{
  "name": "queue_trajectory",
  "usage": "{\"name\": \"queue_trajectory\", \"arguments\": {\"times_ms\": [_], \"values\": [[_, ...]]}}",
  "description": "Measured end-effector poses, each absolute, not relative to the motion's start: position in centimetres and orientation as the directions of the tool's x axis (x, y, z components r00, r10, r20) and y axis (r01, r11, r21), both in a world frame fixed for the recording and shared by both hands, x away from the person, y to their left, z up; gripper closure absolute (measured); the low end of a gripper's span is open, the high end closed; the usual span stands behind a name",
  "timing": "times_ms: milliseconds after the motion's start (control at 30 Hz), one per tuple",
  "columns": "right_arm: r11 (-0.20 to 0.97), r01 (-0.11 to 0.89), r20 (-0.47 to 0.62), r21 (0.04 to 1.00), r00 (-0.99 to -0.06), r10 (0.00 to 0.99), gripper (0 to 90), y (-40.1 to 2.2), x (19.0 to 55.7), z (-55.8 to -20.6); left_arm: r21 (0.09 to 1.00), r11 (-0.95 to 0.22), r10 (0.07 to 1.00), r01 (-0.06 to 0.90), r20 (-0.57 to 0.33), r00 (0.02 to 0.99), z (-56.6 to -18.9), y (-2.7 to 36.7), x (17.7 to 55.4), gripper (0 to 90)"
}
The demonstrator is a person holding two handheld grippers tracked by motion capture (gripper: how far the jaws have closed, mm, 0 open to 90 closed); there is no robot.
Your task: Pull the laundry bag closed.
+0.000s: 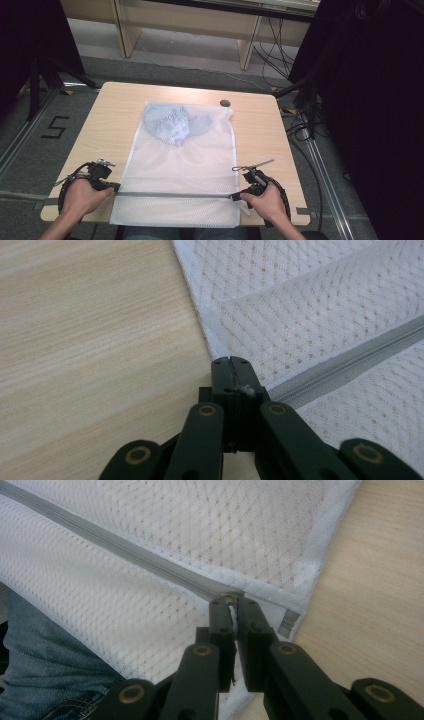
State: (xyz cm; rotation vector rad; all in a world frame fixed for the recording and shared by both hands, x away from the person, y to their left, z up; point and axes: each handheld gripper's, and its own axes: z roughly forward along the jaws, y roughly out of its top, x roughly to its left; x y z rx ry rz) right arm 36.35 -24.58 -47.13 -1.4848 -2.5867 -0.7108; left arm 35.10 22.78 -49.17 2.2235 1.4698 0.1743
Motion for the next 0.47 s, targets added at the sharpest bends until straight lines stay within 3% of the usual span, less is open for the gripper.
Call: {"name": "queue_trajectory", "arguments": {"times_ms": [33, 267, 300, 333, 367, 467], "values": [[0.4, 0.86, 0.324, 0.316, -0.494, 0.807, 86.8, -24.4, 36.3, -46.9, 0.445, -0.317, 0.896, 0.837, -0.148, 0.418, -49.2, 22.8, 35.1, 90.0], [0.398, 0.854, 0.327, 0.335, -0.501, 0.801, 85.8, -24.7, 36.3, -47.0, 0.459, -0.306, 0.896, 0.834, -0.157, 0.416, -49.3, 22.9, 35.0, 90.0], [0.395, 0.848, 0.328, 0.354, -0.508, 0.797, 82.1, -24.9, 36.3, -46.8, 0.488, -0.28, 0.904, 0.827, -0.155, 0.398, -49.5, 22.7, 34.9, 90.0], [0.283, 0.889, 0.392, 0.359, -0.419, 0.819, 77.3, -24.5, 36.1, -46.4, 0.485, -0.285, 0.903, 0.827, -0.153, 0.401, -49.5, 22.8, 34.8, 89.7], [0.23, 0.887, 0.416, 0.4, -0.4, 0.817, 70.5, -25.1, 36.2, -46.2, 0.486, -0.284, 0.904, 0.826, -0.151, 0.399, -49.3, 22.9, 34.9, 88.0], [0.204, 0.887, 0.431, 0.413, -0.388, 0.815, 68.5, -25.5, 36.2, -45.9, 0.512, -0.256, 0.91, 0.82, -0.157, 0.382, -49.1, 22.8, 35.0, 83.5]]}}
